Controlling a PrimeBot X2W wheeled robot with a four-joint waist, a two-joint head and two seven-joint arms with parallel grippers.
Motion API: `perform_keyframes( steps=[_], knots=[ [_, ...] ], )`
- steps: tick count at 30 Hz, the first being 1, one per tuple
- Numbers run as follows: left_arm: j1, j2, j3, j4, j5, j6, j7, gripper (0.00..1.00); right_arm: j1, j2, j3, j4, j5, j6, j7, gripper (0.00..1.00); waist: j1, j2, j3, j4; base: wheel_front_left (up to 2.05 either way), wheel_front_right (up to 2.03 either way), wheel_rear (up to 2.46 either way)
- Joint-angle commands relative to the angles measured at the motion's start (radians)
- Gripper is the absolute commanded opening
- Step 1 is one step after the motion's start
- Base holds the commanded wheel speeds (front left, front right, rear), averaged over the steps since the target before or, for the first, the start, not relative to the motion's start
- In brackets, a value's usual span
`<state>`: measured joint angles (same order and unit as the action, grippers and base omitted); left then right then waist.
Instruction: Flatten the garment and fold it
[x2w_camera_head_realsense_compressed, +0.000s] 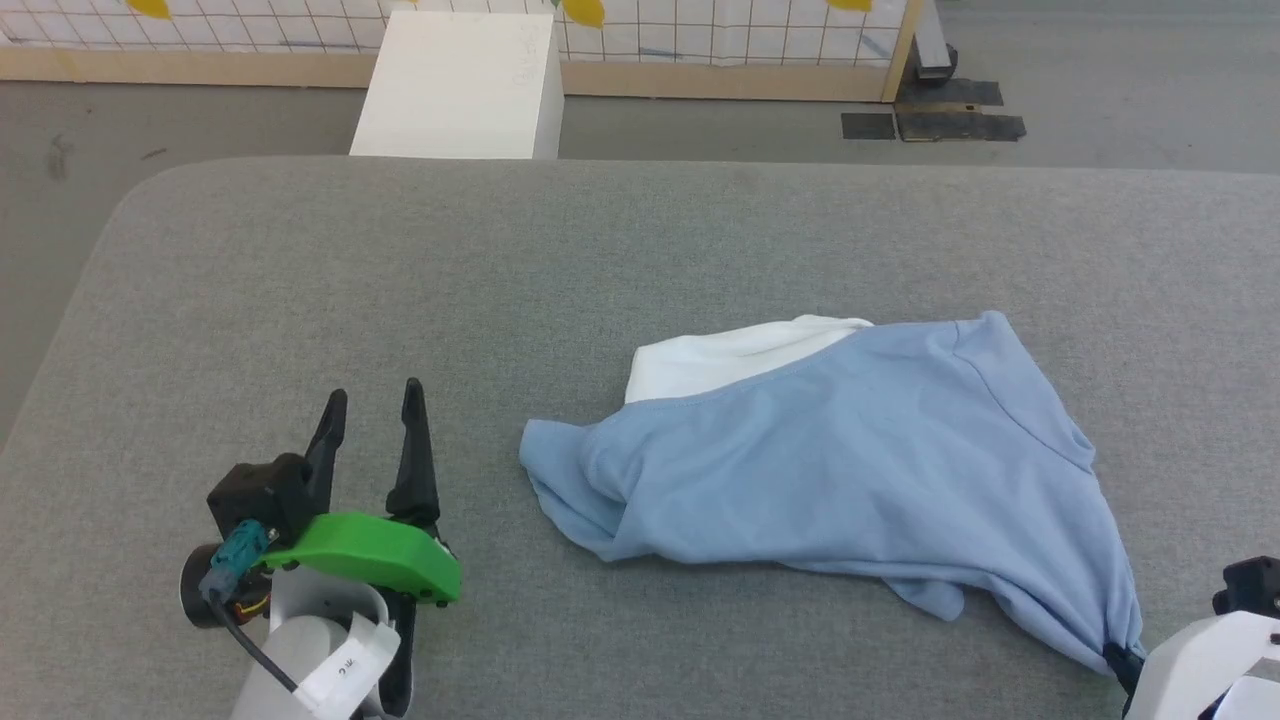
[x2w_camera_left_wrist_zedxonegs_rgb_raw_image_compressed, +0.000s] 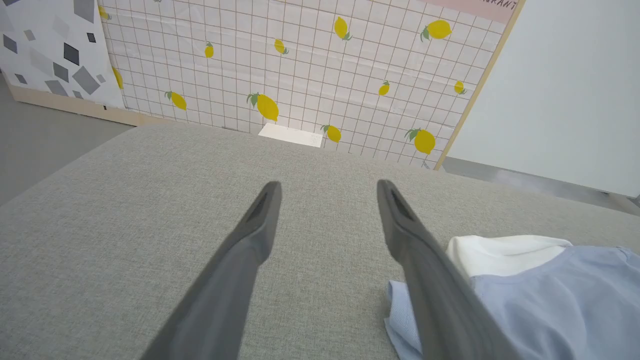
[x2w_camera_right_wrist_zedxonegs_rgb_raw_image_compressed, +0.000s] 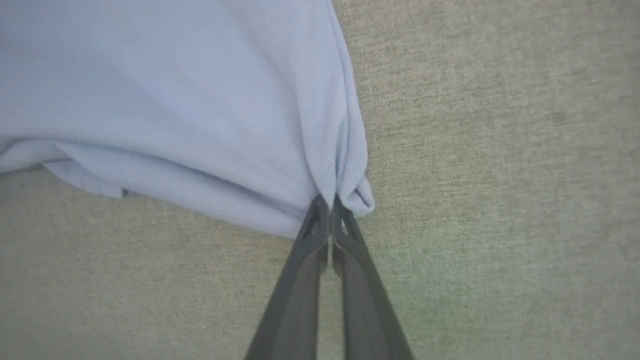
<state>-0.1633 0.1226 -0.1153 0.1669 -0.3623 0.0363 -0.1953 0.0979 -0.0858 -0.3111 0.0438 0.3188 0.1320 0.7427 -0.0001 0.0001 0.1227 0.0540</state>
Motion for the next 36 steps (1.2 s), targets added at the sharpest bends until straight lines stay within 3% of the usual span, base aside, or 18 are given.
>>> perform_keyframes(
  steps=[1,2,3,10,15,19,20,21,28,36],
  knots=[
    [0.016,0.006,0.0,-0.001,-0.009,0.006,0.0,1.0,-0.009,0.005,-0.007,0.005,0.004,-0.001,-0.03,0.0,0.0001,-0.0001,-0.002,-0.002,0.0,0.0,0.0],
    [0.018,0.007,0.0,0.001,-0.01,0.006,0.002,1.0,-0.019,0.01,-0.013,0.005,0.012,-0.001,-0.05,0.24,0.0001,-0.0001,-0.004,-0.003,0.0,0.0,0.0],
    [0.02,0.008,-0.001,0.003,-0.012,0.006,0.005,1.0,-0.032,0.014,-0.02,0.005,0.025,-0.001,-0.075,1.0,0.0001,-0.0001,-0.007,-0.005,0.0,0.0,0.0],
    [0.037,0.011,-0.005,0.007,-0.022,0.01,0.021,1.0,-0.11,0.023,-0.076,-0.083,0.122,-0.001,-0.322,1.0,0.0001,-0.0001,-0.036,-0.014,0.0,0.0,0.0],
    [0.033,0.007,-0.033,0.018,-0.033,0.008,0.094,1.0,-0.121,0.021,-0.123,-0.117,0.102,-0.001,-0.414,1.0,0.0001,-0.0001,-0.05,-0.018,0.0,0.0,0.0],
    [-0.029,0.003,-0.093,0.046,-0.039,-0.004,0.267,1.0,-0.121,0.019,-0.128,-0.115,0.081,-0.001,-0.413,1.0,0.0001,-0.0001,-0.049,-0.014,0.0,0.0,0.0],
    [-0.054,0.007,-0.115,0.055,-0.034,-0.009,0.328,1.0,-0.123,0.02,-0.126,-0.115,0.078,-0.001,-0.412,1.0,0.0001,-0.0001,-0.045,-0.014,0.0,0.0,0.0],
    [-0.134,0.01,-0.164,0.086,-0.03,-0.018,0.488,1.0,-0.131,0.022,-0.117,-0.112,0.075,-0.001,-0.408,1.0,0.0001,-0.0001,-0.023,-0.013,0.0,0.0,0.0],
    [-0.343,0.047,-0.252,0.232,0.029,-0.001,0.857,1.0,-0.159,0.019,-0.083,-0.116,0.073,-0.001,-0.398,1.0,0.0001,-0.0001,0.049,-0.029,0.0,0.0,0.0],
    [-0.412,0.027,-0.317,0.363,0.026,-0.043,1.025,1.0,-0.182,0.001,-0.074,-0.118,0.081,-0.001,-0.402,1.0,0.0001,-0.0001,0.115,-0.059,0.0,0.0,0.0]
  ],
)
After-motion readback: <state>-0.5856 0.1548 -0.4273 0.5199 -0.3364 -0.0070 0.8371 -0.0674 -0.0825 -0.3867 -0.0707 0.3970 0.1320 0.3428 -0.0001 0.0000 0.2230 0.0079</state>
